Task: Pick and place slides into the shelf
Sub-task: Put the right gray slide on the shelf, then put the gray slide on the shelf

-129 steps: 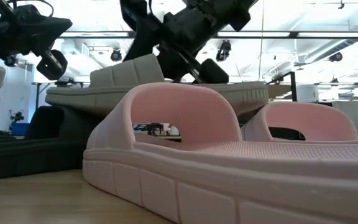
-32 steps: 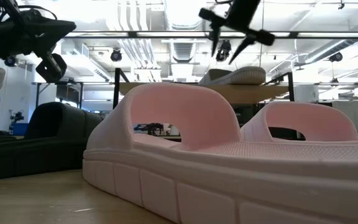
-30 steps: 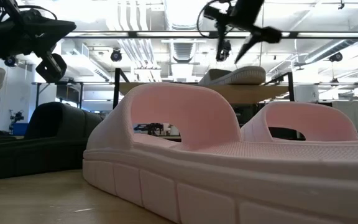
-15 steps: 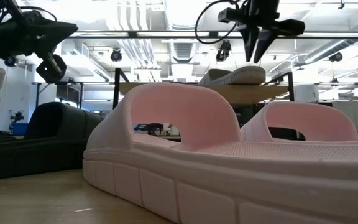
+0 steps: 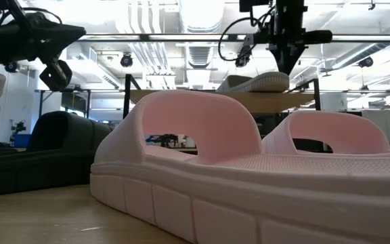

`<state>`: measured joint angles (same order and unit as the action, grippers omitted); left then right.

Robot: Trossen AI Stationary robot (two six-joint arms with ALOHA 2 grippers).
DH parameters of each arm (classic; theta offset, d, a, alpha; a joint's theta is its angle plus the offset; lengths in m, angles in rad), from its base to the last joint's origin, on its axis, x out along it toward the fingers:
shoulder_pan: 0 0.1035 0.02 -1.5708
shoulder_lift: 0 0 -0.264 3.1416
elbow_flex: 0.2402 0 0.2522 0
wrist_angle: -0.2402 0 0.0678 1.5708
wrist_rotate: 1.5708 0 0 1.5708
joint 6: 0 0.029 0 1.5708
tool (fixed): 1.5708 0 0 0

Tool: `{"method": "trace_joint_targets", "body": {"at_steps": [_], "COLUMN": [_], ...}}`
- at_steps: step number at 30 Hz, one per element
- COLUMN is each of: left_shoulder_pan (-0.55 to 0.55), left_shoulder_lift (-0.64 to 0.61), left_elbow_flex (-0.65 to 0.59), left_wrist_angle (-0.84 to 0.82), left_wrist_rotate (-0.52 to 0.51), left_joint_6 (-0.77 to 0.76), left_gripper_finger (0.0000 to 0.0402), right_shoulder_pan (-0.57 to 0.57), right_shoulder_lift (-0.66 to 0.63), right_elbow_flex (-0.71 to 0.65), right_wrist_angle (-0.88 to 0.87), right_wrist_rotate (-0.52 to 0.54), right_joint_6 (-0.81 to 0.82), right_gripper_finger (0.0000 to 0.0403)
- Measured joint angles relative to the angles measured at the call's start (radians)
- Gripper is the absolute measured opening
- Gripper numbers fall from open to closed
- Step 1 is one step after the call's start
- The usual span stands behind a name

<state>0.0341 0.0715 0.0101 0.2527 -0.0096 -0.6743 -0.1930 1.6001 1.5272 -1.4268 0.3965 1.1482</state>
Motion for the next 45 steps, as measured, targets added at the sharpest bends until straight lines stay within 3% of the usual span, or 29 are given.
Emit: {"method": "trace_joint_targets", "body": {"at_steps": [21, 33, 45], "left_shoulder_pan": [0.0, 0.0, 0.0], "left_shoulder_lift": [-0.002, -0.002, -0.004], "left_elbow_flex": [0.0, 0.0, 0.002], "left_wrist_angle": [0.0, 0.0, 0.059], "left_wrist_rotate": [0.001, 0.001, 0.001], "left_joint_6": [0.0, 0.0, 0.008], "left_gripper_finger": [0.0, 0.0, 0.0], "right_shoulder_pan": [-0.005, 0.064, 0.225], "right_shoulder_lift": [0.077, 0.065, 0.022], "right_elbow_flex": [0.0, 0.015, 0.129], "right_wrist_angle": [0.143, 0.137, 0.081], "right_wrist_rotate": [-0.037, -0.085, 0.087], "right_joint_6": [-0.089, -0.09, -0.073], "right_gripper_finger": [0.0009, 0.0009, 0.0009]}}
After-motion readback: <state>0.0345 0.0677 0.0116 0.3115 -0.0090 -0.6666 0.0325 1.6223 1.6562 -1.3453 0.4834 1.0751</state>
